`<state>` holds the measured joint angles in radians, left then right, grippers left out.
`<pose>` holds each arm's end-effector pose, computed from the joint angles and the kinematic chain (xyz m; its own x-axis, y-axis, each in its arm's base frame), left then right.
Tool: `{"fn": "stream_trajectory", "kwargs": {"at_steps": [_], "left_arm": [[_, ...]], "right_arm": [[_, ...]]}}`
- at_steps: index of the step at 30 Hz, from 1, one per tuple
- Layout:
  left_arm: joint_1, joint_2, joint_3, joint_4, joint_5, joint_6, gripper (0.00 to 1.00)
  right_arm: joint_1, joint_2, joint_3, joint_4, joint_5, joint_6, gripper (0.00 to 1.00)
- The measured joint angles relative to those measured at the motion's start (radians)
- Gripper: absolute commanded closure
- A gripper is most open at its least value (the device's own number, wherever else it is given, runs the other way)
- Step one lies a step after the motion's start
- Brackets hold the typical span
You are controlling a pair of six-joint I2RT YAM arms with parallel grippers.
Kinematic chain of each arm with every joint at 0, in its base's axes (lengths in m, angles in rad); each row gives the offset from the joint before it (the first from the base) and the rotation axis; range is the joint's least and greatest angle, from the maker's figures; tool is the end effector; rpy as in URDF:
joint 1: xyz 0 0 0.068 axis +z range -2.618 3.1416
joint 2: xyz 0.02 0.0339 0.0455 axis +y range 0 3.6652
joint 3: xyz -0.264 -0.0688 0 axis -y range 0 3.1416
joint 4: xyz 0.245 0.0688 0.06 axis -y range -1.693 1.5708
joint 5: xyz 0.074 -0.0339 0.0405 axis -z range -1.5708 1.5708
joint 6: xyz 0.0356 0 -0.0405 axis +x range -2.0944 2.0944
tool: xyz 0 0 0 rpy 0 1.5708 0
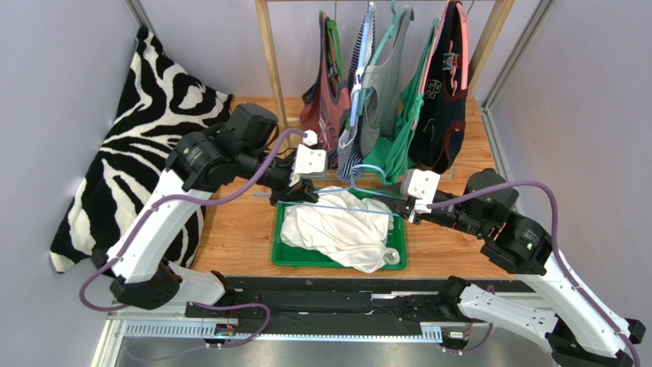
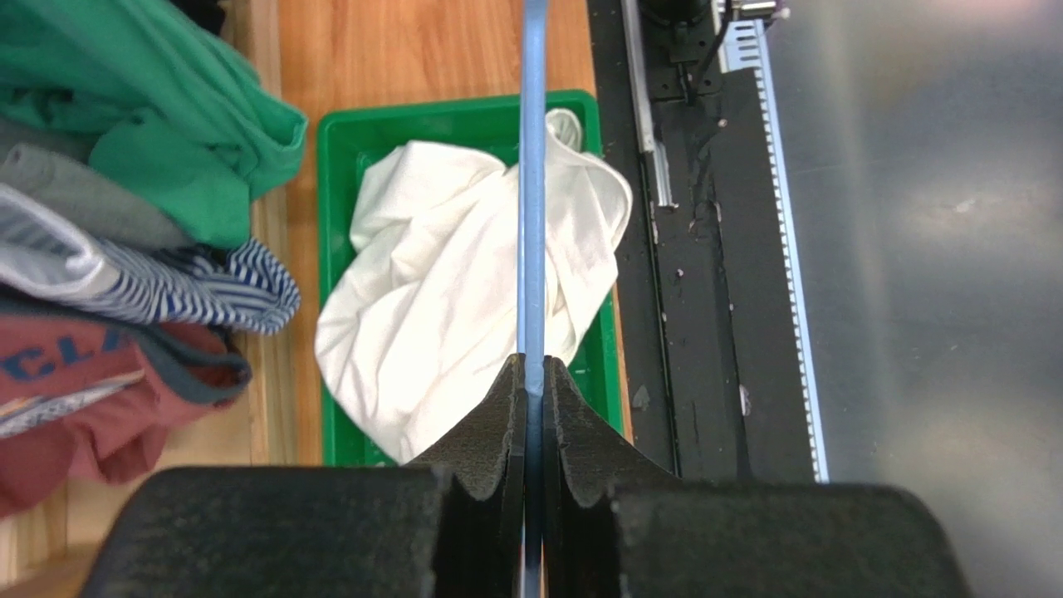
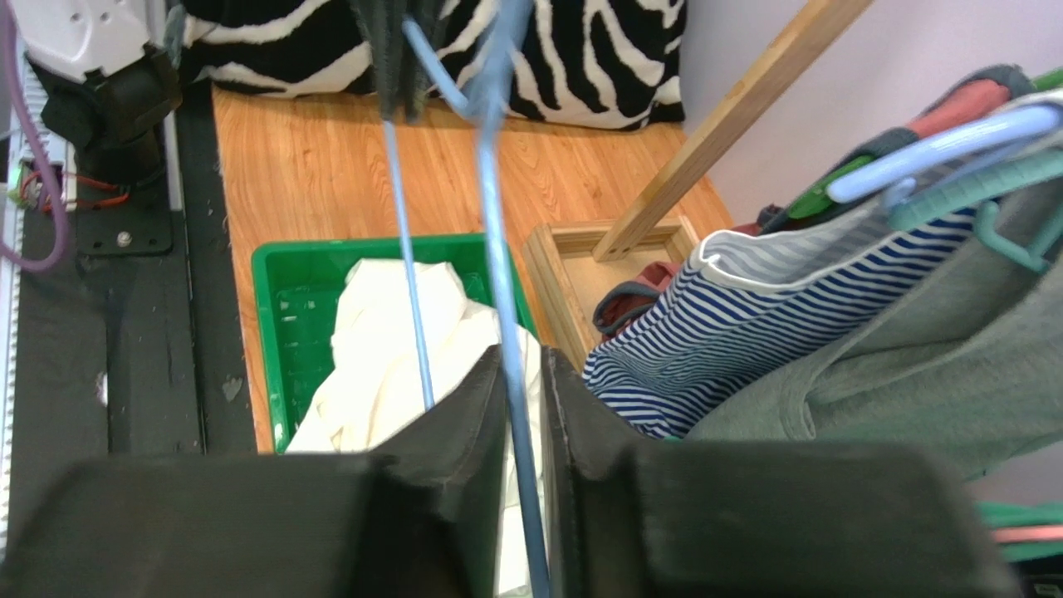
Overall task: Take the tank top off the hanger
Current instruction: Place the hanger at the clothesline.
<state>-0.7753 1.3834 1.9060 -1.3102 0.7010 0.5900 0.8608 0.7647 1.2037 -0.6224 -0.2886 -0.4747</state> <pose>0.1443 -0.1736 0.4754 0.0578 0.5386 -0.8406 0.9961 -0.0871 0.0127 0.0784 0.1068 0.4350 0.3099 -0.3116 -0.8982 -0.8632 0.3038 -0.4032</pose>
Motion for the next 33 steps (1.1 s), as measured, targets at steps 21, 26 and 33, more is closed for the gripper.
{"fn": "stream_trajectory", "kwargs": {"at_steps": [21,26,33], "left_arm": [[0.396,-0.564,-0.187,-0.018,-0.403,-0.296,1.00],[0.423,-0.469,-0.176,0.035,-0.552,-0.377,1.00],[0.430,-0.290,-0.070,0.092,-0.683,-0.472,1.00]], "right_arm": [[-0.005,-0.042,0.031,0.245,0.510,0.158,0.51],[-0.005,0.011,0.074,0.229,0.542,0.226,0.50],[-0.005,0.016,0.072,0.206,0.549,0.300,0.51]]}}
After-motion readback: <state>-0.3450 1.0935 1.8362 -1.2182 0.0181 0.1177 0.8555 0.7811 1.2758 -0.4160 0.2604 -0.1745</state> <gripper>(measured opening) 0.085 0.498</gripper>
